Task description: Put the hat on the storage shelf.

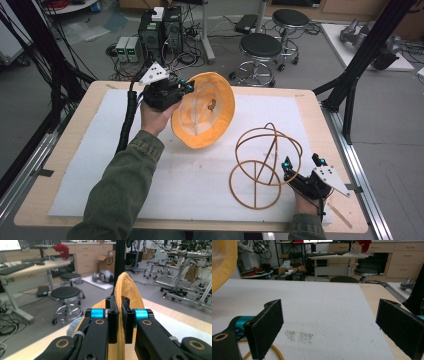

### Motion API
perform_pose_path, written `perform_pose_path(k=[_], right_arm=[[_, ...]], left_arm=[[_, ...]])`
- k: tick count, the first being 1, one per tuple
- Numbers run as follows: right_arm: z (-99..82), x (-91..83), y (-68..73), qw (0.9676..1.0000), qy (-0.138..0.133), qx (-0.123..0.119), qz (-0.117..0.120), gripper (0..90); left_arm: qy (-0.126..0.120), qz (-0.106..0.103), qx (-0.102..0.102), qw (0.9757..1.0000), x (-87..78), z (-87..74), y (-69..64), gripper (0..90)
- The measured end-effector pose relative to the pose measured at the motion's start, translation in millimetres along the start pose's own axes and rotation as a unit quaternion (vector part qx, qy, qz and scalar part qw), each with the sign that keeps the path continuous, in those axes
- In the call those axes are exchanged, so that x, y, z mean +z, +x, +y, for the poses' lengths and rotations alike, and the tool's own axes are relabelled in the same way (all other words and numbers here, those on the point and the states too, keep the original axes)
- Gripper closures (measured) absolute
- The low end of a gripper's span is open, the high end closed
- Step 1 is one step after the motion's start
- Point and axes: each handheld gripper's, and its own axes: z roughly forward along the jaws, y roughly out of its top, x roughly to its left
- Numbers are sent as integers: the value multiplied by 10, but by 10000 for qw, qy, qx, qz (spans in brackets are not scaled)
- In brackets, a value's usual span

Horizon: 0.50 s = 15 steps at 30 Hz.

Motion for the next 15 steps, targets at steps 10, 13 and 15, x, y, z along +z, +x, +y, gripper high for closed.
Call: perform_pose_path(k=[10, 13, 15], right_arm=[[8, 16, 17, 10000, -16, 36, -7, 65], [11, 21, 24, 10000, -21, 16, -1, 65], [9, 28, 22, 10000, -16, 8, 2, 65]], left_arm=[[-300, -110, 127, 9994, 1, 177, -123, 863], [-361, -188, 150, 9991, 10, 241, -163, 863], [-386, -218, 202, 9988, 15, 290, -197, 862]])
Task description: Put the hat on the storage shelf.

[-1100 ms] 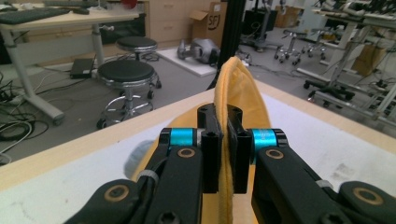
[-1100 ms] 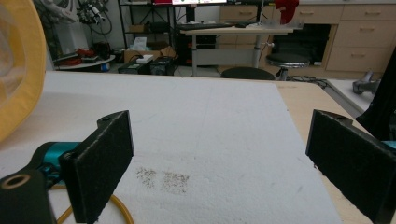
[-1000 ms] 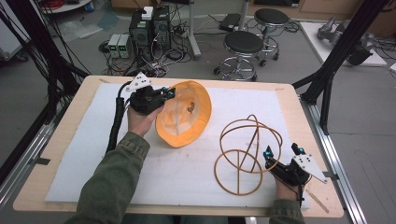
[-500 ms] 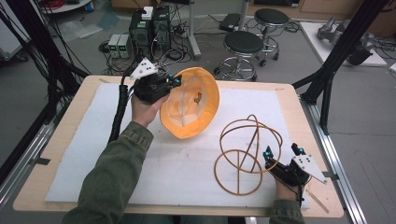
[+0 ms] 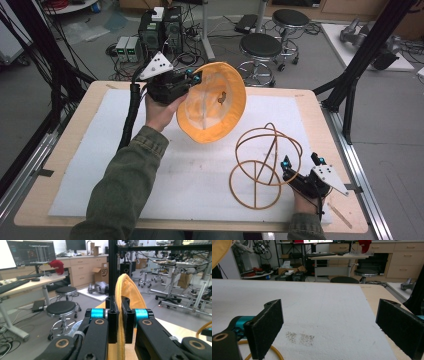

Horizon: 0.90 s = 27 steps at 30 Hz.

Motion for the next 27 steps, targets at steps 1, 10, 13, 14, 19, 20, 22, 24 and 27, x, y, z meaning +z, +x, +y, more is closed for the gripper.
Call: perform_pose_path(k=[1, 10, 13, 14, 19, 20, 22, 24, 27], right_arm=[[-1, 2, 2, 10000, 17, 14, 0, 65], [2, 2, 8, 10000, 4, 38, -6, 65], [3, 2, 4, 10000, 3, 32, -1, 65], [3, 3, 1, 10000, 4, 17, 1, 65], [2, 3, 1, 10000, 4, 35, 10, 65], [3, 3, 2, 10000, -1, 46, 8, 65], [3, 0, 1, 10000, -2, 41, 7, 65], [3, -1, 1, 10000, -5, 44, 6, 65], [4, -2, 2, 10000, -7, 64, 11, 65]], left_arm=[[-9, -14, 27, 10000, 7, 23, -17, 862], [-258, -131, 191, 9994, 110, 248, -203, 862], [-405, -210, 229, 9987, 140, 333, -272, 862], [-460, -235, 246, 9984, 151, 360, -302, 862], [-769, -378, 305, 9959, 196, 464, -450, 862], [-808, -393, 314, 9955, 203, 476, -473, 862], [-848, -416, 409, 9947, 228, 515, -540, 862], [-870, -417, 447, 9943, 251, 536, -577, 862], [-967, -525, 379, 9932, 279, 562, -635, 862]])
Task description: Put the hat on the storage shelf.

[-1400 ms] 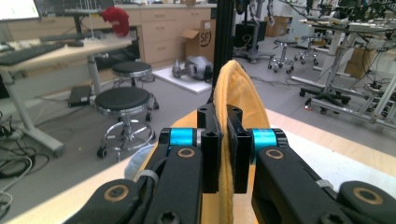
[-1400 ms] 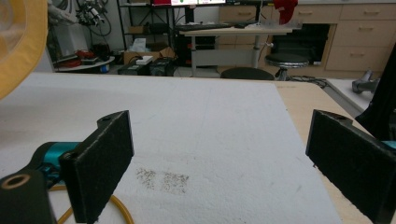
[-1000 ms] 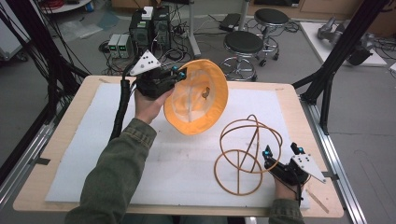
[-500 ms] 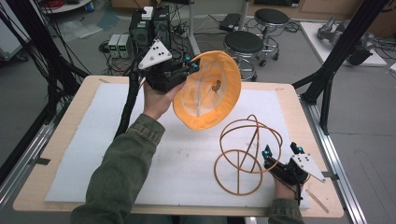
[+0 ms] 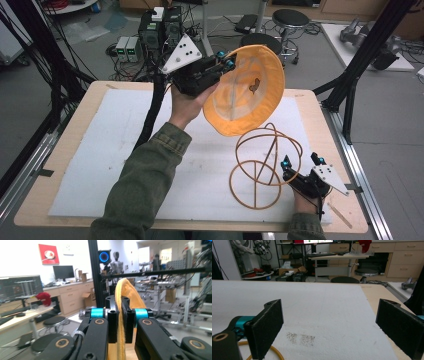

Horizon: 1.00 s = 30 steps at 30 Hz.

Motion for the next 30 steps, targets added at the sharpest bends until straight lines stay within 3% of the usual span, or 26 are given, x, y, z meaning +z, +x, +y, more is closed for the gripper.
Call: perform_pose_path(k=[8, 13, 18, 23, 28, 30], right_arm=[[-4, 20, -4, 10000, 1, -10, 19, 65], [-3, 18, -16, 10000, -19, 75, 16, 64], [-2, 11, -20, 9999, -17, 115, -6, 65], [-2, 10, -24, 9999, -31, 99, 11, 65], [-2, 10, -23, 9999, -51, 129, 10, 65], [-1, 9, -25, 9999, -44, 139, 11, 64]], left_arm=[[-70, -331, 158, 9993, 78, 44, -283, 862], [28, -596, 297, 9978, 128, 36, -506, 862], [95, -929, 545, 9941, 141, 28, -773, 861], [140, -1108, 844, 9901, 106, -3, -985, 861], [182, -1290, 764, 9885, 67, -75, -1088, 861], [258, -1436, 727, 9866, 61, -112, -1124, 861]])
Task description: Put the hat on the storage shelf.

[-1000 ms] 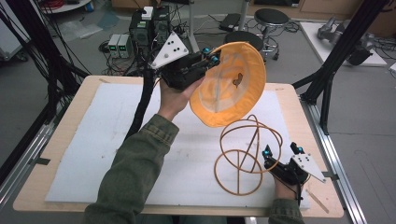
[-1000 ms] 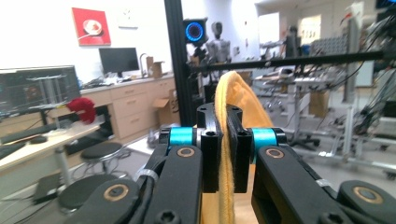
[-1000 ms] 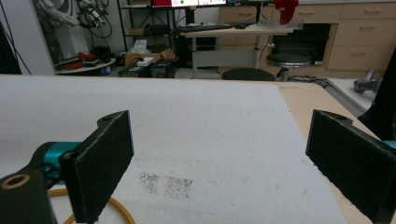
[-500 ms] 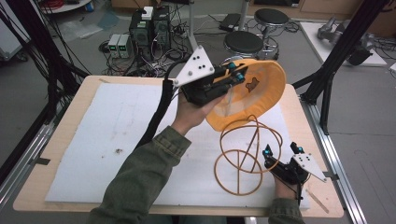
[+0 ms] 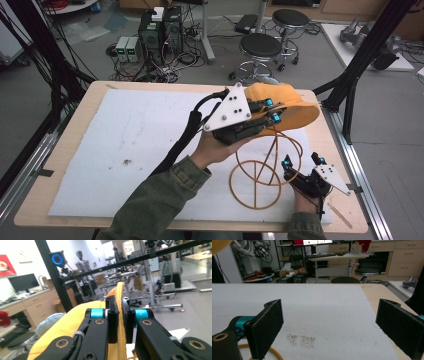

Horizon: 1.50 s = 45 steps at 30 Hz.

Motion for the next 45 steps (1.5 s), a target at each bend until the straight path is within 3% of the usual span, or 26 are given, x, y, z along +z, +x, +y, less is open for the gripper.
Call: perform_pose_path(k=[7, 10, 13, 24, 34, 45], right_arm=[[4, -7, -16, 10000, -32, 47, -41, 64], [4, -12, -20, 10000, -45, 72, -50, 64], [3, -17, -22, 9999, -37, 80, -52, 64], [10, -37, -31, 9998, -129, 70, -142, 64], [11, -35, -29, 9998, -163, 71, -122, 64], [11, -51, -32, 9997, -164, 59, -141, 65]], left_arm=[[110, -392, 230, 9989, 30, -154, -242, 861], [297, -469, 477, 9973, 48, -211, -367, 860], [394, -576, 579, 9959, 54, -267, -464, 860], [533, -792, 483, 9943, -57, -524, -668, 859], [495, -1009, 340, 9931, -141, -698, -717, 859], [434, -1229, -39, 9915, -178, -853, -758, 855]])
